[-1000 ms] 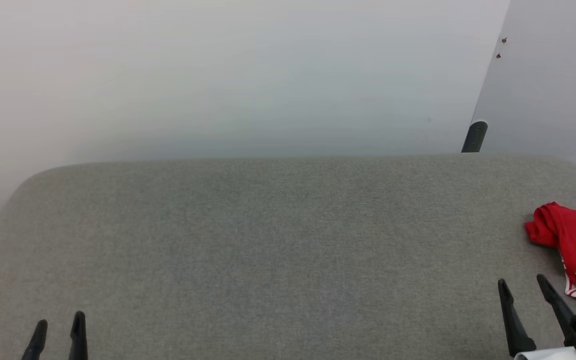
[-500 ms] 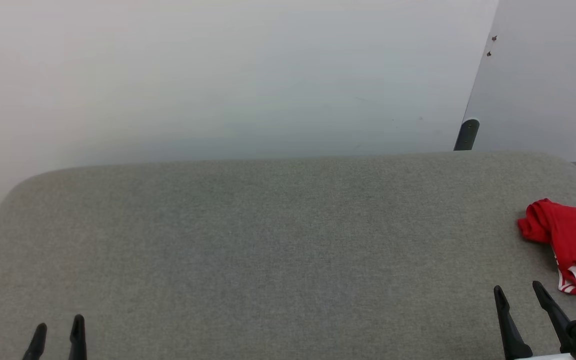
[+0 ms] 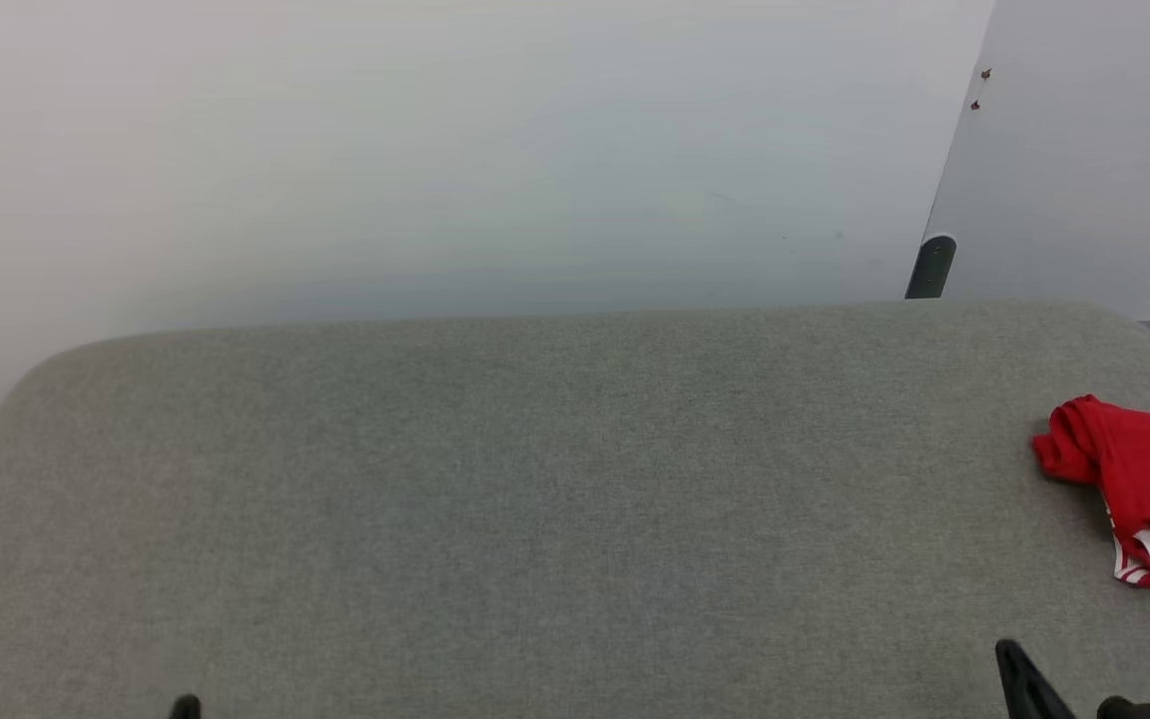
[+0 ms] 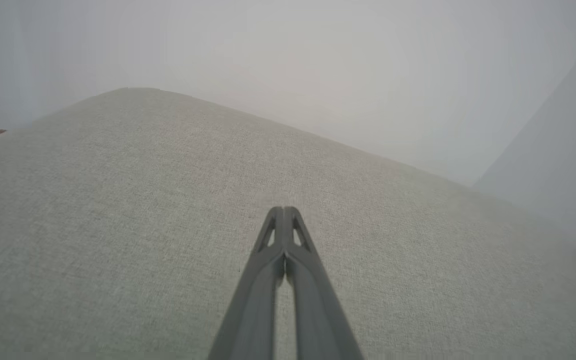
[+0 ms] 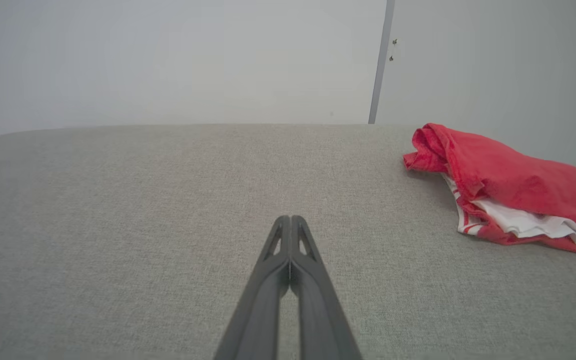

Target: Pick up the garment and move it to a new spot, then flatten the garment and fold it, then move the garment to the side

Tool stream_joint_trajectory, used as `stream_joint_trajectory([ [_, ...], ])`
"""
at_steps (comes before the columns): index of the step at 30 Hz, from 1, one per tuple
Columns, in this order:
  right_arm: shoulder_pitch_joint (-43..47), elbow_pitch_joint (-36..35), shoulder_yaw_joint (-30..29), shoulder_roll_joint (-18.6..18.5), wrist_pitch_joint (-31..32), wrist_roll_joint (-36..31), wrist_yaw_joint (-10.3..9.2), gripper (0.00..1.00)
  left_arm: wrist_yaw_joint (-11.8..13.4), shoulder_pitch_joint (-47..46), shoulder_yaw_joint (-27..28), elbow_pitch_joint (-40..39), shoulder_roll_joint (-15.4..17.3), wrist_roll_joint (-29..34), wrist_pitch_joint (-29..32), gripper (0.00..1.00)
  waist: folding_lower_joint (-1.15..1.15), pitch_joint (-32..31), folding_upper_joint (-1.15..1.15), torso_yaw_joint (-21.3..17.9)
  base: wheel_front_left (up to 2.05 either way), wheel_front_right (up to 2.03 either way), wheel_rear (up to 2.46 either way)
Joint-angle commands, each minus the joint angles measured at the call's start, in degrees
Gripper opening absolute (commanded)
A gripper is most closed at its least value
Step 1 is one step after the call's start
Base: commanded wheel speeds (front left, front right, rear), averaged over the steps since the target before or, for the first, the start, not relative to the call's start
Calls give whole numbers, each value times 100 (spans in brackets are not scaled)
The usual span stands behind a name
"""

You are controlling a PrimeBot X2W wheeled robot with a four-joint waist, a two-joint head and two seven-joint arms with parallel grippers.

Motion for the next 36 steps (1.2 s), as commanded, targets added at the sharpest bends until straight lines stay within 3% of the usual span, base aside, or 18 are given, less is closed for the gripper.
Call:
stream_joint_trajectory([
  [1, -36, -21, -19, 5, 38, 133, 0, 0, 0, -40, 9, -12, -3, -100, 36, 0, 0, 5, 0, 2, 0, 0, 0],
  [36, -581, -82, -348, 297, 897, 3461, -2, 0, -10, -910, 80, 184, -462, -2573, 919, 0, 0, 167, 0, 50, 0, 0, 0],
])
